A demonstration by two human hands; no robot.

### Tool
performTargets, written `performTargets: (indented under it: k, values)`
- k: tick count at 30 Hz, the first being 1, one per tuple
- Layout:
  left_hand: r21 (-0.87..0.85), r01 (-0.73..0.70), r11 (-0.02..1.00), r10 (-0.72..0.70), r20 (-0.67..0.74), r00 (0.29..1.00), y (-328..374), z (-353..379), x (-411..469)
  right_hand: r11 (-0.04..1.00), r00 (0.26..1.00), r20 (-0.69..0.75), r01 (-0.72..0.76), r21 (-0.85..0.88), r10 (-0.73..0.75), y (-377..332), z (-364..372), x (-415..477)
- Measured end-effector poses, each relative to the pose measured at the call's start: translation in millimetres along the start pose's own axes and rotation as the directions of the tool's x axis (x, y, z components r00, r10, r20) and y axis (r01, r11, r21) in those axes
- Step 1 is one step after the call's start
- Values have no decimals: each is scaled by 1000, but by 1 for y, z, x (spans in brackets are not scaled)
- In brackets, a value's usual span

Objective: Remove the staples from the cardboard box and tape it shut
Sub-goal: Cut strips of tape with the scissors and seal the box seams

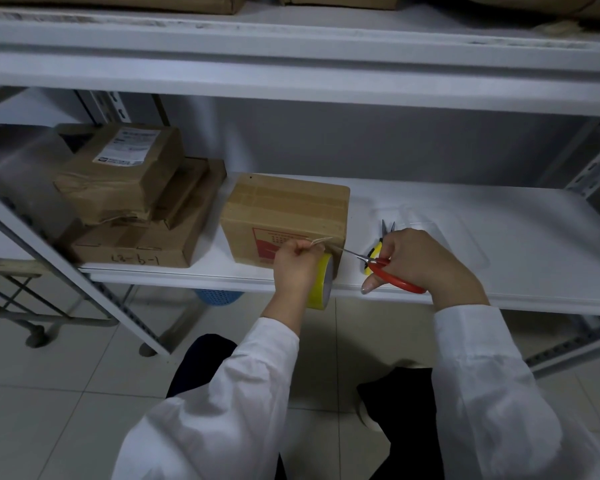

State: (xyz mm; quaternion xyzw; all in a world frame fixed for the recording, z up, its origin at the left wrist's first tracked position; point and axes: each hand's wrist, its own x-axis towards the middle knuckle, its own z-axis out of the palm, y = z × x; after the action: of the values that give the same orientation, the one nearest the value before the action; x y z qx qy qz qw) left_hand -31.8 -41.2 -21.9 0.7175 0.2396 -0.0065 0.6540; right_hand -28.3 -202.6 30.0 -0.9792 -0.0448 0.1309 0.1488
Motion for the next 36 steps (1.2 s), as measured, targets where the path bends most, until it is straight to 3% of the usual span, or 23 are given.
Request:
performTargets:
  k: [10, 24, 36]
  values:
    - [122, -98, 988, 99, -3, 995, 1, 0, -1, 999, 1000, 22, -17, 32, 16, -1, 2, -6]
    - [60, -55, 997, 51, 63, 997, 3, -7, -2, 997, 998, 47, -40, 62, 37, -10, 4, 1]
    - [71, -103, 992, 102, 21, 995, -2, -6, 2, 994, 992, 125, -36, 107, 23, -12, -17, -22]
